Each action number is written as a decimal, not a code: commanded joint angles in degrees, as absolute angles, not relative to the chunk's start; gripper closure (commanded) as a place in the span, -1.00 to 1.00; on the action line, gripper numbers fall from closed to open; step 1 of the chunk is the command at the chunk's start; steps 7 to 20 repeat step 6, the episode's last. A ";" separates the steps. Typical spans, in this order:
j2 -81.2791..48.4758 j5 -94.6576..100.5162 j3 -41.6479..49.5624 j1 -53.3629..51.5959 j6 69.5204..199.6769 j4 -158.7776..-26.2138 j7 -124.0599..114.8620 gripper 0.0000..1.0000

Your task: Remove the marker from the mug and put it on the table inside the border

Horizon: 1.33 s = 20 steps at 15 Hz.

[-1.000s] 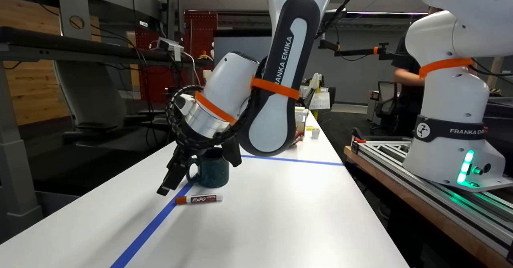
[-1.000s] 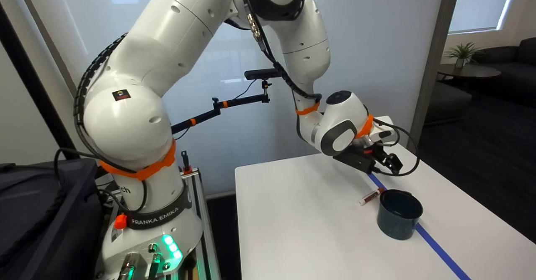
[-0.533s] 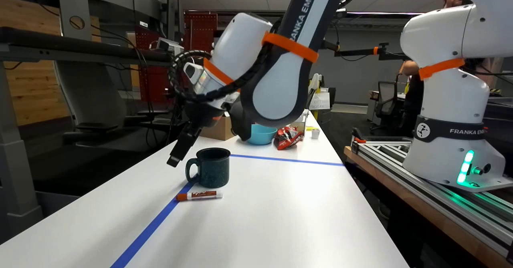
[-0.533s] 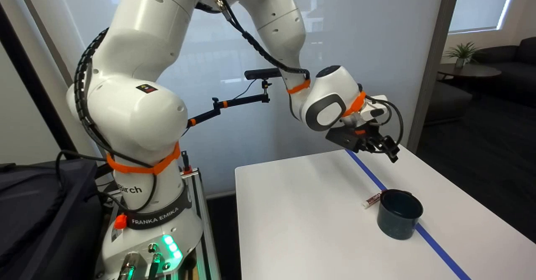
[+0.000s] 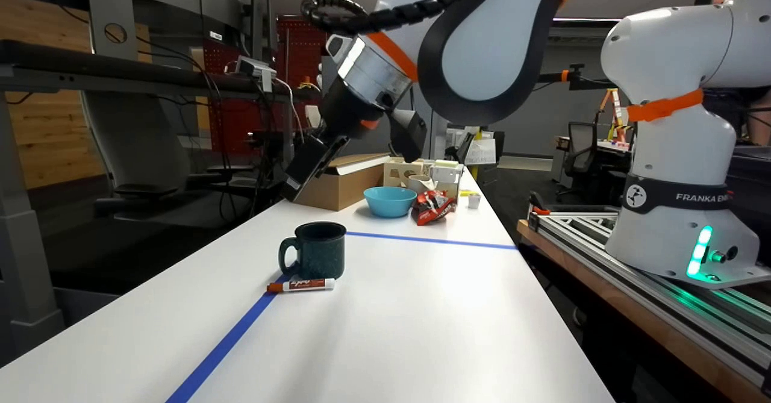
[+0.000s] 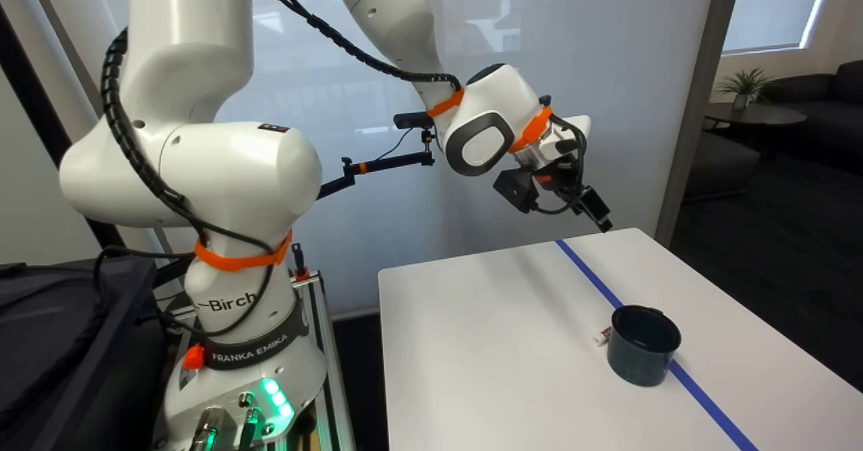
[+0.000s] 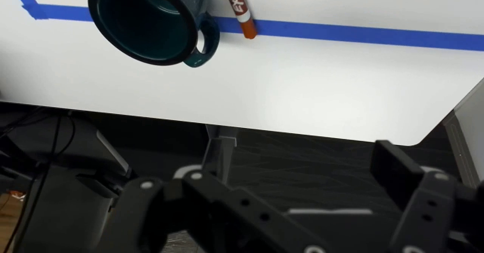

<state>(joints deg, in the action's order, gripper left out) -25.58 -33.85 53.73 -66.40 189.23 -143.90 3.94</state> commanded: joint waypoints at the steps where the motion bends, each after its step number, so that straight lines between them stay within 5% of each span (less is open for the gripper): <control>1: -25.33 -34.01 54.12 -67.03 189.31 -144.41 3.58 -1.00; 20: -25.25 -34.11 54.38 -67.09 189.40 -144.71 3.41 -1.00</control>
